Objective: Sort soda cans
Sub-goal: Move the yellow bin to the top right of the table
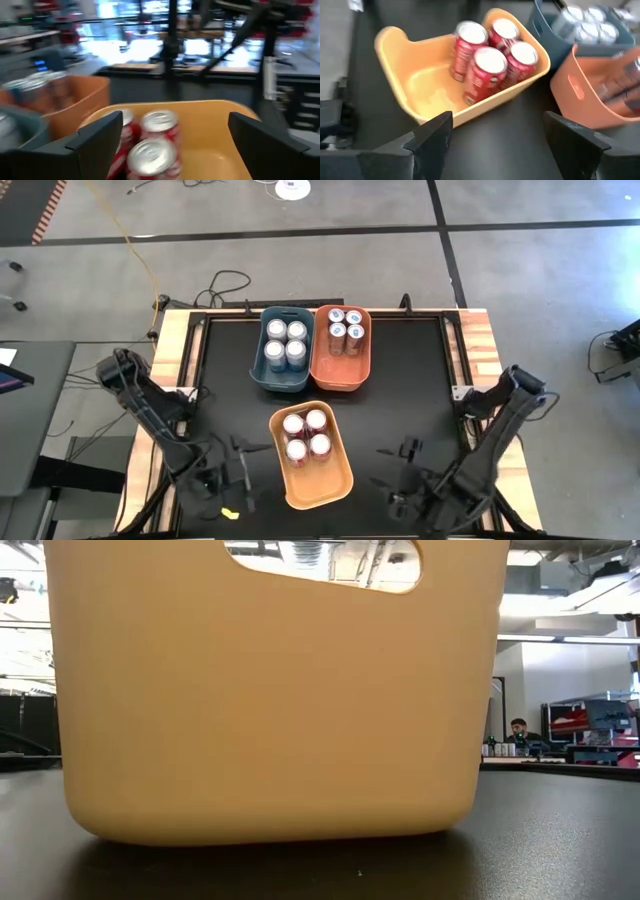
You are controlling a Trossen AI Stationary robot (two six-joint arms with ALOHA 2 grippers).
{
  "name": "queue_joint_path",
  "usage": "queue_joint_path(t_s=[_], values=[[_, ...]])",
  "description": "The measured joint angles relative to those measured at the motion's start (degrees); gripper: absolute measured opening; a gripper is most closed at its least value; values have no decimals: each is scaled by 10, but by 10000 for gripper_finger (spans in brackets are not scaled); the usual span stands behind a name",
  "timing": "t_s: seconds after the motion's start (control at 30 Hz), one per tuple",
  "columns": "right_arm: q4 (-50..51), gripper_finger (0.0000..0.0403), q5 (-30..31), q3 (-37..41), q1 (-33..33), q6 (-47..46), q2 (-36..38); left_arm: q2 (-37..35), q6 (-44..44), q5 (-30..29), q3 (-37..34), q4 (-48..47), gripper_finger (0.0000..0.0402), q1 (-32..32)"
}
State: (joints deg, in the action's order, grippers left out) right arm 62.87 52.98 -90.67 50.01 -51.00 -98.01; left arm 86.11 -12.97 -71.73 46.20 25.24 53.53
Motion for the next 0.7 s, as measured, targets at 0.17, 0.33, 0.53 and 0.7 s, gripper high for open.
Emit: queue_joint_path(t_s=[0.17, 0.33, 0.53, 0.7], values=[[-7, 301, -44, 0, -59, -20, -6, 3, -178, -19, -1, -152, 339, 28], [-73, 283, -201, 0, -148, -12, -5, 5, -330, 24, -1, -285, 322, 28], [-82, 281, -244, 0, -225, -6, -42, 32, -349, 22, -1, -298, 318, 27], [-84, 281, -279, 0, -253, -2, -81, 70, -372, 22, -1, -299, 318, 27]])
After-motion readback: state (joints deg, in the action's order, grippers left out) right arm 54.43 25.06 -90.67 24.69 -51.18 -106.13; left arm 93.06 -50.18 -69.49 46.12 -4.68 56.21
